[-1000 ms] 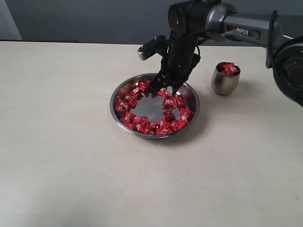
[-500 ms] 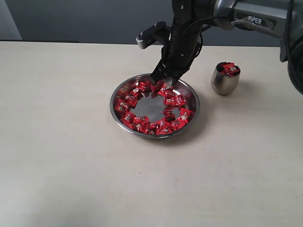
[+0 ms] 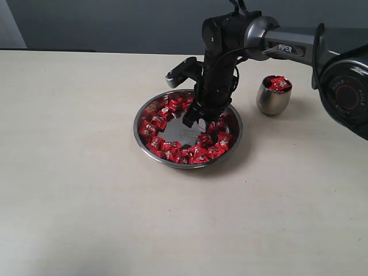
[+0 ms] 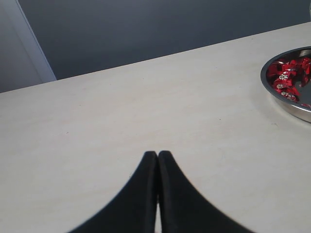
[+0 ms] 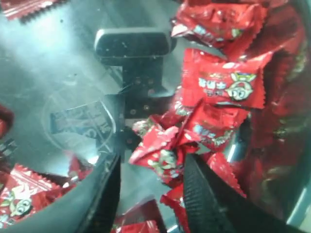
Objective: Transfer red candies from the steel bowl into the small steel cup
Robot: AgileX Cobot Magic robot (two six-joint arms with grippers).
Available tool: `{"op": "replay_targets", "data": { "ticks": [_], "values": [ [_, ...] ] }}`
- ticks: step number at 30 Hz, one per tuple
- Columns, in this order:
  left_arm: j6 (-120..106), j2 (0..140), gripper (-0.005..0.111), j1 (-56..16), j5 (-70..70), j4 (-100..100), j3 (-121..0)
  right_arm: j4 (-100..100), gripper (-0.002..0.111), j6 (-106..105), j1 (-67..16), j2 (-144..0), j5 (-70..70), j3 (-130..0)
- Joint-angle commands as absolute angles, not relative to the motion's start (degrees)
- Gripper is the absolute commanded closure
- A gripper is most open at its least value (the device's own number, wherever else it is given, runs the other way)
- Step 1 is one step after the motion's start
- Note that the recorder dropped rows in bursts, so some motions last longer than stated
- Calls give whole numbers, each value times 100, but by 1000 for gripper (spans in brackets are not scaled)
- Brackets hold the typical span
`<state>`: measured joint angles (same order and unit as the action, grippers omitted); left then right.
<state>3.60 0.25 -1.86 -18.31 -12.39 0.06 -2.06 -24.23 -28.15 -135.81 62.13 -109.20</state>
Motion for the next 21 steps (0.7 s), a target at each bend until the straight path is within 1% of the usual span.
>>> {"op": "replay_targets", "data": {
  "ticks": [1,5,7,9,13,16,18,21],
  "values": [
    [391,0,106,-188,-1792,-1256,0,-51,68,-2356,-2783,-13574,6101,-10913],
    [391,0,106,-188,-1792,-1256,0,-51,68,-2356,-2783,-13622,6101,-10913],
    [391,0,106,-188,-1792,-1256,0,-51,71,-2346,-2783,-13674,6111,-10913],
    [391,0,106,-188,-1792,-1256,0,-51,77,-2346,-2783,-13734,6111,-10913],
    [391,0,106,-188,-1792,-1256,0,-76,95,-2346,-2783,-13748,6074,-10913],
    [391,0,106,-188,-1792,-1256,0,-76,103,-2346,-2783,-13737,6094,-10979],
    [391,0,106,-188,-1792,-1256,0,-76,106,-2334,-2783,-13737,6109,-11029],
    [391,0,106,-188,-1792,-1256,0,-76,105,-2226,-2783,-13725,6116,-11151]
  ]
}}
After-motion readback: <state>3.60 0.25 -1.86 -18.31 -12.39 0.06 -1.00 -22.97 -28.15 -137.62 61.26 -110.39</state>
